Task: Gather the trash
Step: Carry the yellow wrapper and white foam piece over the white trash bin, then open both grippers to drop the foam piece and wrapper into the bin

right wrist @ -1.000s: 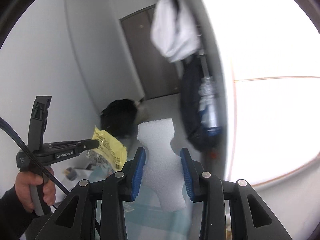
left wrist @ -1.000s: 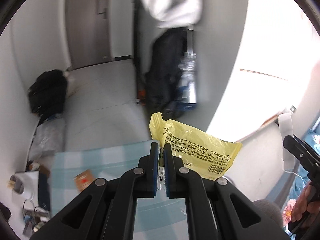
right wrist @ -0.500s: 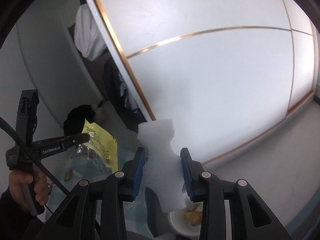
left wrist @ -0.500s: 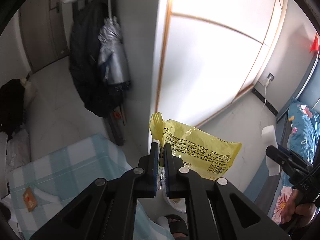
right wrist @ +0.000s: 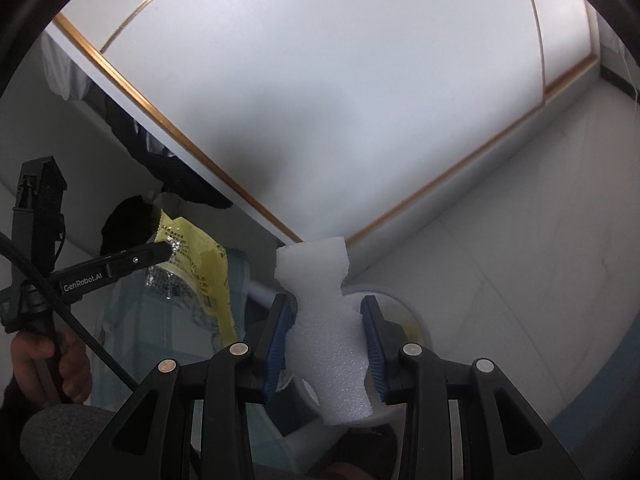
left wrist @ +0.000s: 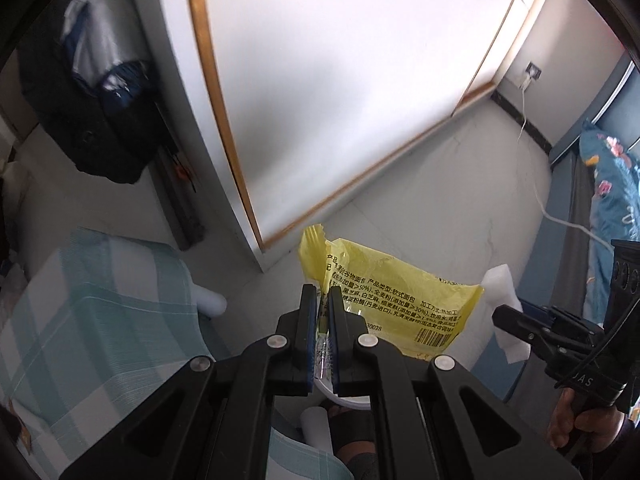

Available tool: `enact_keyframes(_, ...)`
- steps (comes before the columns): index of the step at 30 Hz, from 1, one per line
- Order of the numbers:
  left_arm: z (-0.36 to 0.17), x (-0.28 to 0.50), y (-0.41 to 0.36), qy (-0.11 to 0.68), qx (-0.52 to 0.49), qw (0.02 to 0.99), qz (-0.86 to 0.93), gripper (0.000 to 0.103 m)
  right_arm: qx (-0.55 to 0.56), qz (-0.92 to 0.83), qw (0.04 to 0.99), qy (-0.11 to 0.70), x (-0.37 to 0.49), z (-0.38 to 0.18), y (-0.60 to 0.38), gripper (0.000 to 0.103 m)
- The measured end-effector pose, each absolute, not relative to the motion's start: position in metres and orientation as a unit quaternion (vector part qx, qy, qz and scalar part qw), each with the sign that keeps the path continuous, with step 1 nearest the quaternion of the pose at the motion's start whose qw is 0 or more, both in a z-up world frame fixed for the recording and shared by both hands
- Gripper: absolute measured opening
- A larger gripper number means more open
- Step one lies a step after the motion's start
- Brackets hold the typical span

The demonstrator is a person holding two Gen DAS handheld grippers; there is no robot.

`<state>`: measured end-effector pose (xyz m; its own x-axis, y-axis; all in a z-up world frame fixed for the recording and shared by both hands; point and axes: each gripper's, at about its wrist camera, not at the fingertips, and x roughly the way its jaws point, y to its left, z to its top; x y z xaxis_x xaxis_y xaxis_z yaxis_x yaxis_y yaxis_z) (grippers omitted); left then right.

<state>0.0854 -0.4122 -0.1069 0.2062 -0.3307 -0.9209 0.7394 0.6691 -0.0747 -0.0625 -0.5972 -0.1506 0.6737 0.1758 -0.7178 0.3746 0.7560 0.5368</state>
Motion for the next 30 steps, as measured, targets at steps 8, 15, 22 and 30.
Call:
enact_keyframes(8, -0.148, 0.081, -0.437, 0.552, 0.26, 0.715, -0.342, 0.002, 0.418, -0.047, 0.795, 0.437, -0.047, -0.22, -0.598, 0.035)
enact_keyframes(15, -0.165, 0.08, -0.44, 0.573, 0.281, 0.697, -0.328, 0.002, 0.458, -0.043, 0.765, 0.452, -0.029, -0.254, -0.597, 0.036)
enact_keyframes(22, -0.183, 0.08, -0.446, 0.596, 0.285, 0.681, -0.316, 0.002, 0.485, -0.061, 0.739, 0.464, -0.041, -0.275, -0.61, 0.037)
enact_keyframes(30, -0.202, 0.077, -0.461, 0.616, 0.302, 0.659, -0.309, 0.003, 0.493, -0.065, 0.732, 0.465, -0.052, -0.284, -0.616, 0.053)
